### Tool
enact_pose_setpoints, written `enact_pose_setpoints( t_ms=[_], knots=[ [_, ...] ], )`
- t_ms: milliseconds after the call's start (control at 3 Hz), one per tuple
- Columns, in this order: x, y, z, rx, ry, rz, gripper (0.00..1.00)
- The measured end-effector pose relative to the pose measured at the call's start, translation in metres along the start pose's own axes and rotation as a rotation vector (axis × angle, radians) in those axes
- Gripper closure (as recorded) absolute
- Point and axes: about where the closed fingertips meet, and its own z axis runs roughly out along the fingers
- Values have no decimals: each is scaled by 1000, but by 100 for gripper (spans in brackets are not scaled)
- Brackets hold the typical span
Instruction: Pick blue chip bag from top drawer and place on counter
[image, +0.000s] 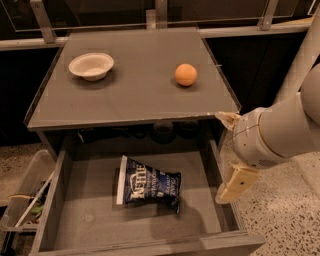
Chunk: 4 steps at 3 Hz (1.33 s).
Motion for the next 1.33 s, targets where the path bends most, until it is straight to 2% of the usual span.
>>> enact_pose_setpoints(
  t_ms=[333,667,1000,1333],
  knots=[
    [0,0,0,0,0,0,0],
    [-4,2,14,-23,-21,17,0],
    [-12,7,47,-48,-65,11,0],
    [-17,11,84,-61,-137,17,0]
  ],
)
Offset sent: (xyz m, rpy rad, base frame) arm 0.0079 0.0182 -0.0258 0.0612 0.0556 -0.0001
